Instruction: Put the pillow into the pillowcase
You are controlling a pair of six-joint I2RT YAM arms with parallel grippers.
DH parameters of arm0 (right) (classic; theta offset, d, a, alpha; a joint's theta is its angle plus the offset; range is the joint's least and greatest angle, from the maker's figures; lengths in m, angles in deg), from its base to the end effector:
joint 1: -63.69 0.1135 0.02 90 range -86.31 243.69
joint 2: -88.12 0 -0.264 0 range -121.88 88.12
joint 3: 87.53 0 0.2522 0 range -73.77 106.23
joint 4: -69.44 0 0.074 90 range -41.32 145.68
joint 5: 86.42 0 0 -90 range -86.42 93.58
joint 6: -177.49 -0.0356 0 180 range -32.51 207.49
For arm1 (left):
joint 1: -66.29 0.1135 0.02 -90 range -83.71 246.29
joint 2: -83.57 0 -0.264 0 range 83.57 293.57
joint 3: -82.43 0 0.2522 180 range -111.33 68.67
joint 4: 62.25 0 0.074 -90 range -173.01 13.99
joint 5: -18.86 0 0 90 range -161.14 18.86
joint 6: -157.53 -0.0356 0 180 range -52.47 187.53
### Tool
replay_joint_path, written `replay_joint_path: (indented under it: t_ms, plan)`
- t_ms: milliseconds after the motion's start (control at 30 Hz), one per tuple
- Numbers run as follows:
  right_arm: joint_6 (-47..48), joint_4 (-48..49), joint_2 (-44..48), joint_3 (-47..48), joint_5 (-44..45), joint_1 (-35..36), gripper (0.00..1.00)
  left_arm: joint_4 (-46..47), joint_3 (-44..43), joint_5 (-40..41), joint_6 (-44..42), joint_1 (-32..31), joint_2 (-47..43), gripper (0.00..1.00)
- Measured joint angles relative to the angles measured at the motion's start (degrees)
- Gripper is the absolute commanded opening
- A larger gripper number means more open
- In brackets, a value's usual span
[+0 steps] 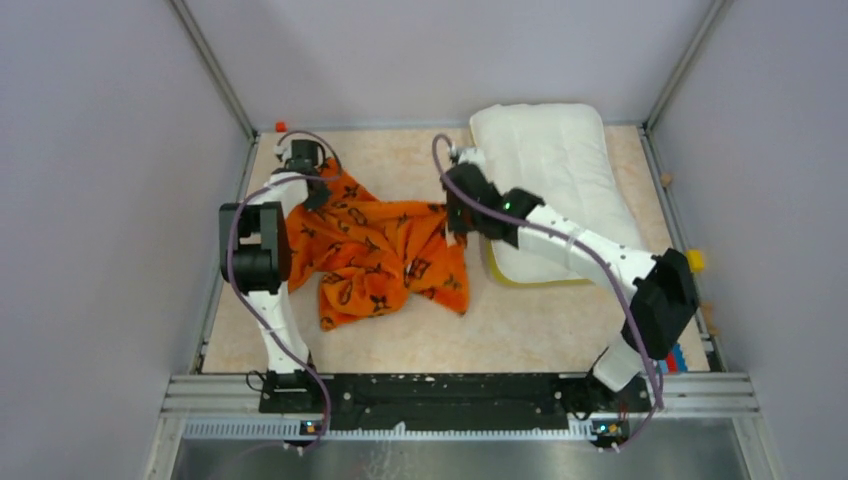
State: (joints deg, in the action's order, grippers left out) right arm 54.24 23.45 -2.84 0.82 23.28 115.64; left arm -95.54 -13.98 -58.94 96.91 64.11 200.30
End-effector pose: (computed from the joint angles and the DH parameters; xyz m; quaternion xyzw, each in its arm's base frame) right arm 0.2236 0.2662 0.2853 -0.0901 0.9192 0.1179 0.3647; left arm 0.4398 -0.0092 0.1741 -0.2544 0.9103 0.0127 0.3262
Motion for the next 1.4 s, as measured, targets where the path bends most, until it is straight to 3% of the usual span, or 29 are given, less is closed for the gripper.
replay_joint_path:
  t_ms: [33, 67, 133, 167, 200, 233, 300, 433, 500, 667, 800, 1133, 1400]
  plan:
    - [1.99, -1.53, -1.11, 5.09, 0.44, -2.47, 0.03, -0.87, 0.22, 0.55, 0.57, 2.05, -0.57, 0.00]
    - [3.67, -2.08, -2.47, 9.35, 0.74, -4.90, 0.18, -1.49, 0.22, 0.72, 0.85, 3.52, -0.96, 0.00]
    - [6.60, -3.02, -6.49, 18.60, 0.70, -9.64, 0.62, -3.21, -0.68, 0.63, 1.40, 5.27, -1.29, 0.00]
    - [8.70, -4.74, -9.62, 24.61, 1.14, -11.74, 0.76, -4.22, -1.88, 0.92, 1.38, 5.81, -1.18, 0.00]
    - [9.46, -5.70, -12.02, 28.85, 1.31, -12.94, 0.87, -5.07, -3.32, 1.20, 1.31, 6.25, -0.85, 0.00]
    - [10.43, -6.91, -14.23, 32.89, 1.68, -14.05, 0.89, -5.73, -4.90, 1.25, 1.16, 6.56, -0.35, 0.00]
    - [12.15, -8.46, -16.59, 37.00, 1.75, -14.80, 0.90, -7.06, -9.33, 1.27, 0.90, 7.43, 1.44, 0.14]
    - [13.22, -10.34, -14.84, 32.79, 1.18, -12.83, 0.91, -7.69, -14.23, 0.74, -0.79, 8.59, 4.55, 0.78]
    - [13.05, -10.21, -11.74, 26.49, 0.42, -12.13, 0.89, -8.41, -15.43, -1.03, -2.23, 8.90, 5.38, 0.96]
    - [10.58, -8.44, -3.45, 9.07, -2.47, -11.76, 0.83, -9.29, -16.94, -5.22, -4.04, 7.43, 4.87, 0.99]
    - [8.52, -5.53, -4.31, 4.37, -5.09, -12.00, 0.80, -9.29, -13.90, -6.78, -5.33, 1.92, -0.35, 0.99]
    - [-4.17, 7.37, -12.22, 1.40, -7.58, -12.48, 0.73, -8.96, 14.10, -4.94, -3.87, -18.56, -35.17, 0.93]
    - [-16.22, 15.39, -13.79, -4.33, -4.48, -12.57, 0.70, -13.20, 31.23, 1.25, 2.78, -36.76, -51.30, 0.88]
